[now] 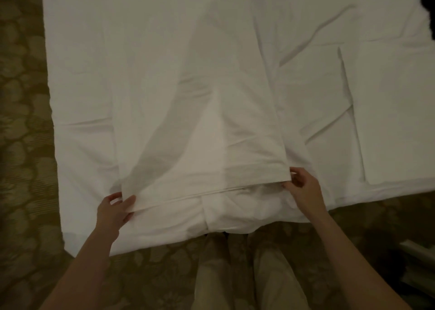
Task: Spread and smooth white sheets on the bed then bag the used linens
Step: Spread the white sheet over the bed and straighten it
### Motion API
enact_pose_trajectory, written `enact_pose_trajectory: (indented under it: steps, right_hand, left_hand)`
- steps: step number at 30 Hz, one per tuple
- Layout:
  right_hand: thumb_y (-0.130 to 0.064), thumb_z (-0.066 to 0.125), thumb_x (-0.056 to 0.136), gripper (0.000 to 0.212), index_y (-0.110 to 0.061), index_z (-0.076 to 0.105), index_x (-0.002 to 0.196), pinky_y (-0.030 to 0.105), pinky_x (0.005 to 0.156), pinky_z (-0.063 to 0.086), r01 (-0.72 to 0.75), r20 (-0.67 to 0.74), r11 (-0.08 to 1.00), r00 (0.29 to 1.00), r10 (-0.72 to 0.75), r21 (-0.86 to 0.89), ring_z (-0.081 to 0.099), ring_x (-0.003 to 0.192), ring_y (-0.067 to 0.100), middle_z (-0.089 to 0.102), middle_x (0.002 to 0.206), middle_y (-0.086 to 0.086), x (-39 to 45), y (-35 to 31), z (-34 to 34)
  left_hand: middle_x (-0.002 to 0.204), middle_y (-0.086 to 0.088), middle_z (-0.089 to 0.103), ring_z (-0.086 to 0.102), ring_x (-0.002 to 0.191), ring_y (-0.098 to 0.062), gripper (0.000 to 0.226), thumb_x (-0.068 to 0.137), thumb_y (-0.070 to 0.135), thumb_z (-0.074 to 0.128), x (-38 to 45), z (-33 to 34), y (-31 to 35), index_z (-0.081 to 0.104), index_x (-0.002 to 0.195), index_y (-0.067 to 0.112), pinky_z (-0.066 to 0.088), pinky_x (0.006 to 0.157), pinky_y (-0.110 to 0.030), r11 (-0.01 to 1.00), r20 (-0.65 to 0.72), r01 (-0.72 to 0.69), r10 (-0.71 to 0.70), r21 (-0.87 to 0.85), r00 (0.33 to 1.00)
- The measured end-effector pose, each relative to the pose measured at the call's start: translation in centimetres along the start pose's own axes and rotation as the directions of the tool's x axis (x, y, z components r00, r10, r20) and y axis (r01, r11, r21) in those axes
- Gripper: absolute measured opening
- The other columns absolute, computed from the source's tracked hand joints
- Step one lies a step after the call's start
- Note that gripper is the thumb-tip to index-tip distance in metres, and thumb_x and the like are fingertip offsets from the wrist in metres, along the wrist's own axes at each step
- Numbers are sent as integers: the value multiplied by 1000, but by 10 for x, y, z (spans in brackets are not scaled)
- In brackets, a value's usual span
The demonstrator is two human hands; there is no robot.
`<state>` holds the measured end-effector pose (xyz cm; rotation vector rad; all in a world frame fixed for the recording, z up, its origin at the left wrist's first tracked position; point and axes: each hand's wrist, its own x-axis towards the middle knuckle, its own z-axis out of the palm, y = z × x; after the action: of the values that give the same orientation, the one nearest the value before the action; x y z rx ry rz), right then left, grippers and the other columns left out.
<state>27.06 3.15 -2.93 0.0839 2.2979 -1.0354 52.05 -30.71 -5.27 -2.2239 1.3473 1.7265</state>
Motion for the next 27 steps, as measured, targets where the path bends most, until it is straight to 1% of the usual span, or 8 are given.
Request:
enact_pose_trajectory:
  steps: [4,6,10,13,16,19,22,27]
  right_hand:
    - [-39,63,89,33,-17,59,114,36,81,52,-123,122,971,988,100,203,58,92,9,61,101,-7,7,-24,-4]
    - [-35,60,93,26,-14,63,106,36,82,52,-132,89,978,989,119,164,58,88,10,63,97,-5,15,-31,1]
    - [-25,69,88,35,10,66,88,39,77,52,-71,17,997,997,70,43,63,87,40,67,90,27,23,-27,6]
    - [-24,73,85,22,-4,68,77,48,81,57,-127,26,991,992,126,41,66,85,33,69,82,16,27,-25,4]
    - [-21,74,83,16,-8,66,78,34,72,59,-180,91,980,981,172,90,65,79,23,68,83,9,29,-28,2]
    - [-18,74,84,17,-5,64,81,16,49,51,-178,122,978,979,165,104,60,58,15,65,73,8,25,-34,-3]
    - [-25,71,86,32,2,63,70,16,45,42,-130,104,991,986,129,2,48,38,6,55,49,8,25,-33,-9]
    - [-33,62,92,57,-5,50,44,25,55,40,-72,53,994,996,76,-78,45,36,11,46,37,4,21,-43,-5]
  left_hand:
    - [120,-18,58,61,95,-28,42,91,7,63,-2,-3,-5,50,130,-4,47,89,-38,995,133,90,-83,-42,988]
    - [120,-18,59,60,102,-31,41,91,7,63,-4,0,-4,51,129,-5,46,91,-38,995,147,83,-74,-57,986]
    - [121,-19,58,58,105,-30,39,91,7,63,-7,0,-4,52,126,-7,46,92,-37,999,124,33,-29,-32,992]
    - [119,-18,59,59,102,-29,38,90,7,65,-8,-3,-3,54,124,-7,51,89,-36,998,117,40,-35,-39,993]
    - [102,-13,66,66,88,-23,25,89,11,67,-11,-4,4,60,108,-3,60,66,-23,994,148,63,-50,-90,988]
    - [92,-10,70,73,71,-16,15,89,14,67,-14,-6,15,63,98,3,57,57,-17,995,186,36,-18,-94,982]
    - [87,-11,69,71,60,-10,14,90,16,66,-14,-12,24,64,95,4,54,53,-14,996,165,3,11,-85,986]
    - [87,-13,68,71,64,-10,16,95,19,59,-21,-16,57,64,92,4,56,65,-20,983,197,-66,100,-172,975]
